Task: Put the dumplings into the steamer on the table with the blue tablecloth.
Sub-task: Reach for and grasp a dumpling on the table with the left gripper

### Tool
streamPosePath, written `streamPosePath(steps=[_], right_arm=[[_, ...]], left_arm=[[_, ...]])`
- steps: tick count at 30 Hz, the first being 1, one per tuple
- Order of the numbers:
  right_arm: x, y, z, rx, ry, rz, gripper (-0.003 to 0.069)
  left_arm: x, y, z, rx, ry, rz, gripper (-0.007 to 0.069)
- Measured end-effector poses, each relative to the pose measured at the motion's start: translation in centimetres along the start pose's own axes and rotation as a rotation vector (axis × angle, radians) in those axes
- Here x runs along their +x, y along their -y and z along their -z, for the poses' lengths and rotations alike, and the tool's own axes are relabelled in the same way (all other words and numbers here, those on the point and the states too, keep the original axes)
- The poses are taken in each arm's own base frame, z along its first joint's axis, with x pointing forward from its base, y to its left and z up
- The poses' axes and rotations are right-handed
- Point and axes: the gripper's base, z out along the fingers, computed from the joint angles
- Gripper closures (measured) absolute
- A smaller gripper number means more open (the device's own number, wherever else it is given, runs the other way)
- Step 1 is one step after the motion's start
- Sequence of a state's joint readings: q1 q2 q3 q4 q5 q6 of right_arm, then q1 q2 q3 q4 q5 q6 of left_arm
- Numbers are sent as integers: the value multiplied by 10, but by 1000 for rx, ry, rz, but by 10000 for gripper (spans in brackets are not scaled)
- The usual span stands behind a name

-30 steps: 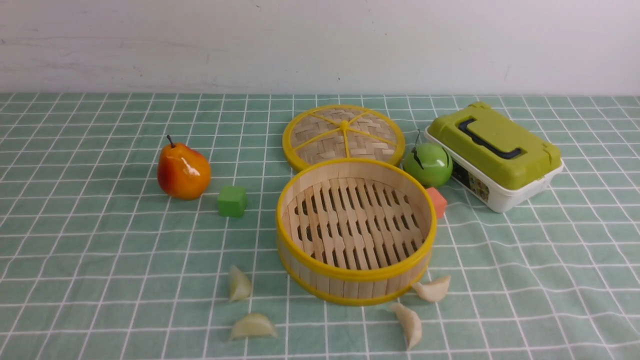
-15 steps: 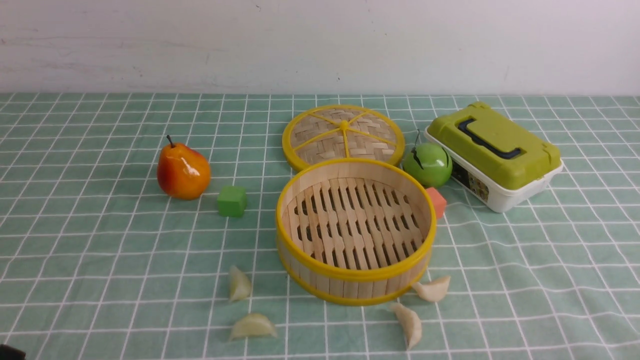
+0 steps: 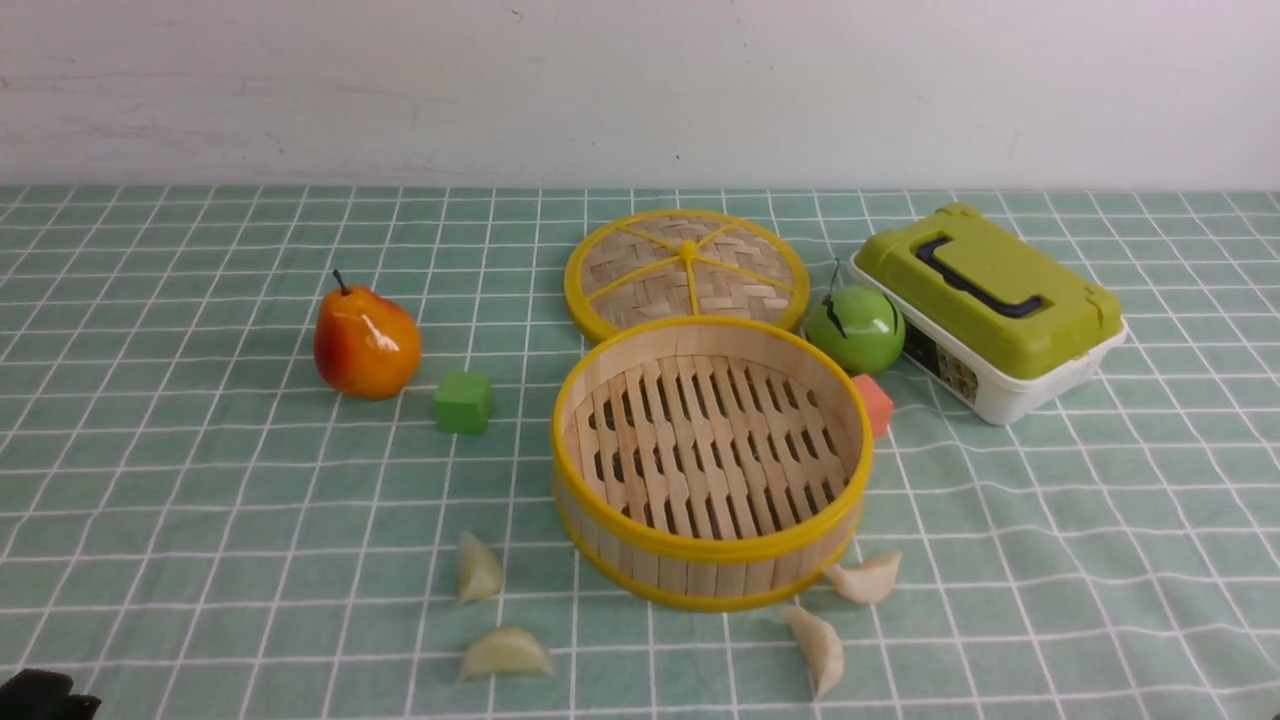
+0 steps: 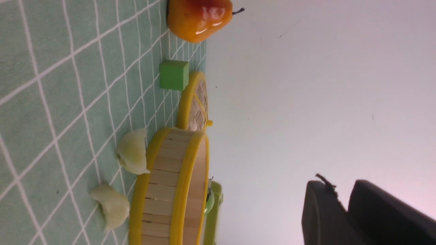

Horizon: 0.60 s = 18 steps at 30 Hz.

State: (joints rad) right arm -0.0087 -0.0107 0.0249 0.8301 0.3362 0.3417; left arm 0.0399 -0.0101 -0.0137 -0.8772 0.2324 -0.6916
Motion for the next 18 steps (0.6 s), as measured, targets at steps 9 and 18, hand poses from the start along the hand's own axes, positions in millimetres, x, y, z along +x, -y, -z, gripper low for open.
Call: streamPosePath(steps=[9,18], right_arm=[[-35,-74,-6,37,-41,527,568],[-62,-137,-85,202,-635,933,678]], left_arm=[[10,100,-5,-175,-275,-952,625],[2,119,-74,-670,-718,-1219,638]])
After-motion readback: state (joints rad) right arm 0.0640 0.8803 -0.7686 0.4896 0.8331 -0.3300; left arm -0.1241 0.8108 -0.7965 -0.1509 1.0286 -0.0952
